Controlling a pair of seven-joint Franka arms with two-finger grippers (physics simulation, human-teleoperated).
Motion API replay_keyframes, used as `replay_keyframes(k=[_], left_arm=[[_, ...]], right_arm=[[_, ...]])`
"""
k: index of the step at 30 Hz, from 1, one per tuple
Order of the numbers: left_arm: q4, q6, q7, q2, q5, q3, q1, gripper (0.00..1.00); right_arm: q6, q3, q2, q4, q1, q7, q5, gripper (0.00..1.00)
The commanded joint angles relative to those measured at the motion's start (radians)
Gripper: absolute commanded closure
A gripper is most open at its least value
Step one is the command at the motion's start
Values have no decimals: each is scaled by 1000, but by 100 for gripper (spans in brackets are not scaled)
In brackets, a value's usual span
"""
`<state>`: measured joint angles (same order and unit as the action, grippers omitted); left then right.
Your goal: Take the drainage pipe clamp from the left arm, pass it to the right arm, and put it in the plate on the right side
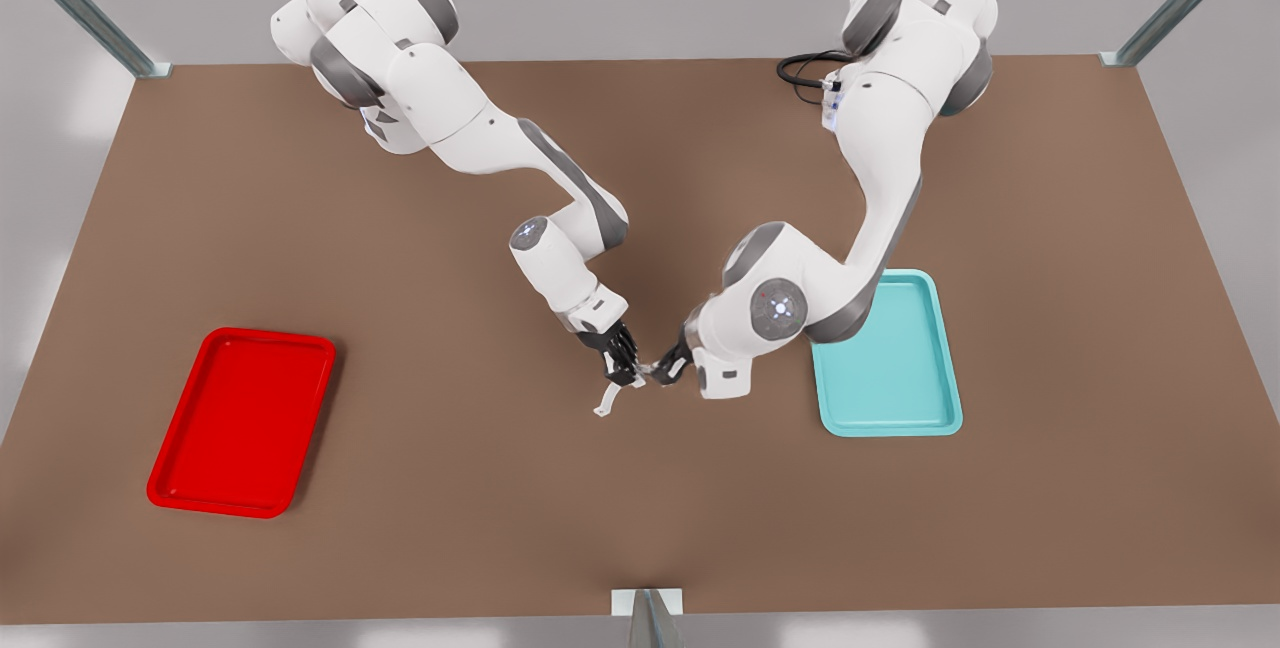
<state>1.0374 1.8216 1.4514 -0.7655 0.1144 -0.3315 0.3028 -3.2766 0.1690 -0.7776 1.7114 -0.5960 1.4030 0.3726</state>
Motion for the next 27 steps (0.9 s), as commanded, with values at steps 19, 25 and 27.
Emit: replay_keyframes(k=[19, 25, 27], left_arm=[[288, -513, -1235, 419, -171, -55, -350, 0], [288, -528, -1234, 419, -173, -57, -347, 0], [290, -528, -1232, 419, -188, -58, -344, 0]], right_arm=[[479, -619, 405, 432, 326, 33, -331, 79], [425, -612, 275, 396, 375, 22, -297, 79], [436, -612, 270, 386, 374, 5, -268, 0]])
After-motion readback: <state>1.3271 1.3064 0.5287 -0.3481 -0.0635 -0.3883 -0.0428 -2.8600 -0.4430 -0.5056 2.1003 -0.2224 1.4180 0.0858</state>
